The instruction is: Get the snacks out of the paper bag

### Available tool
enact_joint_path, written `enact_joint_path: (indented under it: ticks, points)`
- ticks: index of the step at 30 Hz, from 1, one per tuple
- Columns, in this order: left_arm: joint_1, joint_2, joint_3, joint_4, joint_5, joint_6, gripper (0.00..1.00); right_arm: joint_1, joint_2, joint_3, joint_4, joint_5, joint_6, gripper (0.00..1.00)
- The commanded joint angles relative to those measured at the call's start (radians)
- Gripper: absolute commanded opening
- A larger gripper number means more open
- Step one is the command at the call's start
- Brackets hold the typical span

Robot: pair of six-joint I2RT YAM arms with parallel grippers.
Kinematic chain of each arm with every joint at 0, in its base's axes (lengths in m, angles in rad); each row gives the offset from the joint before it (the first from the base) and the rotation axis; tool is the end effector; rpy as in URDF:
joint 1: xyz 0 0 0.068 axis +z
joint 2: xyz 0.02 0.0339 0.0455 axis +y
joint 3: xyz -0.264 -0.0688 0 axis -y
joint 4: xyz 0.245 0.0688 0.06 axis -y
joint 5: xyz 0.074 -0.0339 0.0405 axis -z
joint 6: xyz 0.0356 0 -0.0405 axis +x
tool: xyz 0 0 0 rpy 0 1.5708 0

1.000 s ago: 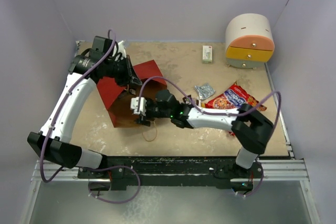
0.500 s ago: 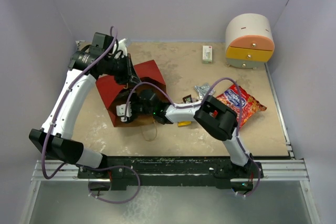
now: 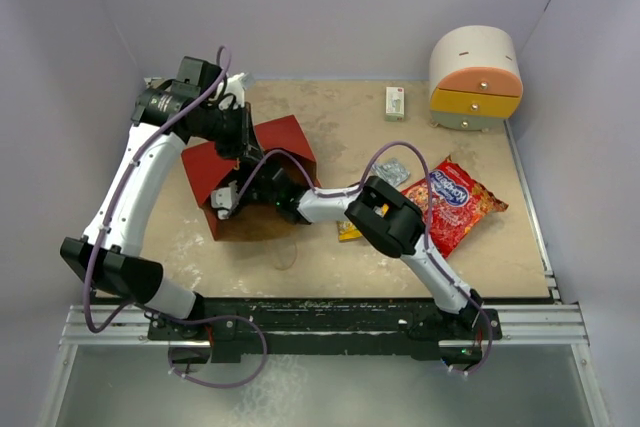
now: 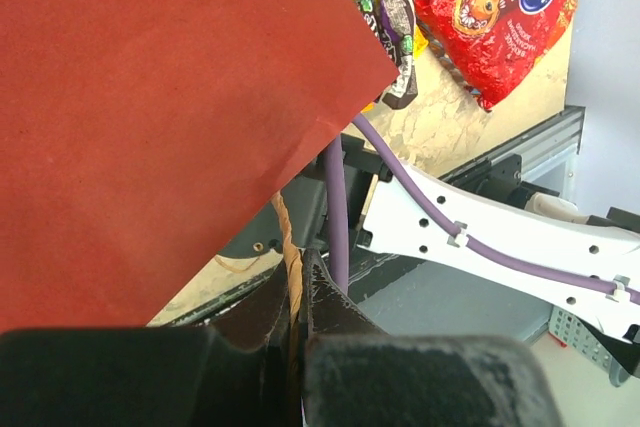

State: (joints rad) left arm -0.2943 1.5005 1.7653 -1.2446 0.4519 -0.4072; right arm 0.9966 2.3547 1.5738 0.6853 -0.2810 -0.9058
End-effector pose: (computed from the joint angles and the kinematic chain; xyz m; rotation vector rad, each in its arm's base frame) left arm 0.2647 -0.0965 0.4108 0.0352 2.6224 -0.8384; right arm 0.2798 0.4507 0.1603 -1.4734 0.7893 0.3026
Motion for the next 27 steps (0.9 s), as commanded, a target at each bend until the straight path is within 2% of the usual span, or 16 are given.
enact_joint_path:
  ticks: [1,4,10,13,18,21,23,27]
  points:
    - [-0.006,0.009,0.04,0.006,0.059,0.025,0.0,0.0,0.038,0.101,-0.049,0.025,-0.071,0.66]
    - [-0.006,0.011,0.042,0.009,0.067,0.024,0.0,-0.006,0.061,0.142,-0.077,-0.004,-0.075,0.62]
    - [-0.005,0.012,0.049,0.008,0.056,0.015,0.0,-0.017,0.078,0.14,-0.105,-0.07,-0.108,0.45]
    - [-0.006,0.016,0.057,0.004,0.047,0.006,0.0,-0.022,0.081,0.141,-0.14,-0.091,-0.121,0.44]
    - [-0.005,0.02,0.055,0.002,0.045,-0.015,0.0,-0.024,0.104,0.156,-0.159,-0.091,-0.131,0.48]
    - [-0.006,0.013,0.05,0.003,0.041,-0.027,0.0,-0.024,0.115,0.173,-0.156,-0.089,-0.126,0.46]
    - [-0.006,0.009,0.049,0.002,0.036,-0.033,0.0,-0.023,0.116,0.186,-0.166,-0.095,-0.121,0.39]
    - [-0.005,0.008,0.056,0.006,0.023,-0.047,0.0,-0.023,0.098,0.186,-0.174,-0.141,-0.105,0.17]
